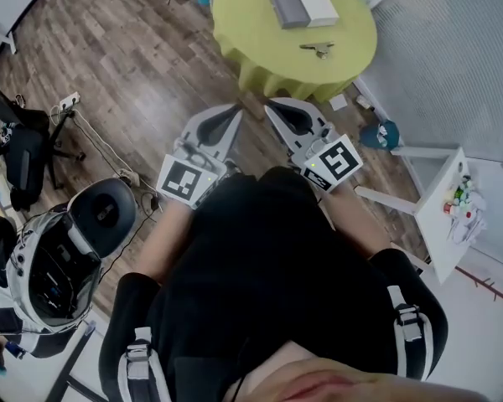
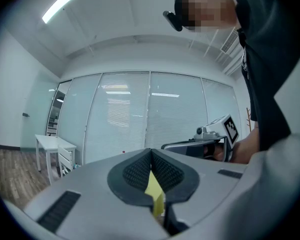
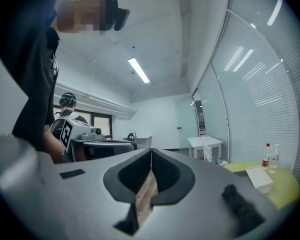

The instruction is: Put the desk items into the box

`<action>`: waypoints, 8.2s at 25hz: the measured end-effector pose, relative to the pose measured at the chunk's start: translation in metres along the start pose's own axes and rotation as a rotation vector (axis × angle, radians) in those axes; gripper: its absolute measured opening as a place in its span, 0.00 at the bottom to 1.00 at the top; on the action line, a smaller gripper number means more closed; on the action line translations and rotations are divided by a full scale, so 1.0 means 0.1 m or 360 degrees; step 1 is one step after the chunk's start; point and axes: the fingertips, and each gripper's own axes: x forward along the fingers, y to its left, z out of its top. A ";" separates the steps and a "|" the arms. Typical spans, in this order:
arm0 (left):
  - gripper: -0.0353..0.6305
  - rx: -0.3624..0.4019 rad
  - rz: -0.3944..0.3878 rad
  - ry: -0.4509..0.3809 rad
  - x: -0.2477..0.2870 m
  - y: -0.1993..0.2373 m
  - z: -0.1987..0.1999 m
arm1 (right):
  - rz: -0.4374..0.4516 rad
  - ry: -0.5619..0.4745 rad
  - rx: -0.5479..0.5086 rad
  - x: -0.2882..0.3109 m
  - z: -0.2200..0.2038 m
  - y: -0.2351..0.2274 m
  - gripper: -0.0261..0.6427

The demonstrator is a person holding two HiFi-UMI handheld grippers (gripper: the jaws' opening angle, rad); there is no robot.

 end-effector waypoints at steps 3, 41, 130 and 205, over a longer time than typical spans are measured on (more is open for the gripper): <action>0.07 -0.0018 -0.0011 0.0039 0.02 0.13 -0.05 | -0.0017 0.0002 0.0009 0.12 0.01 -0.05 0.06; 0.07 0.0065 -0.0065 0.0193 2.66 1.60 -0.04 | -0.0032 -0.0021 0.0054 0.96 0.04 -2.94 0.06; 0.07 0.0150 -0.1461 0.0879 5.57 0.96 -3.65 | -0.2081 0.0091 0.1766 -0.47 -4.43 -5.39 0.18; 0.07 -0.0019 -0.0814 0.0606 5.51 3.48 -2.55 | -0.1403 0.0497 0.1054 1.82 -2.88 -6.13 0.08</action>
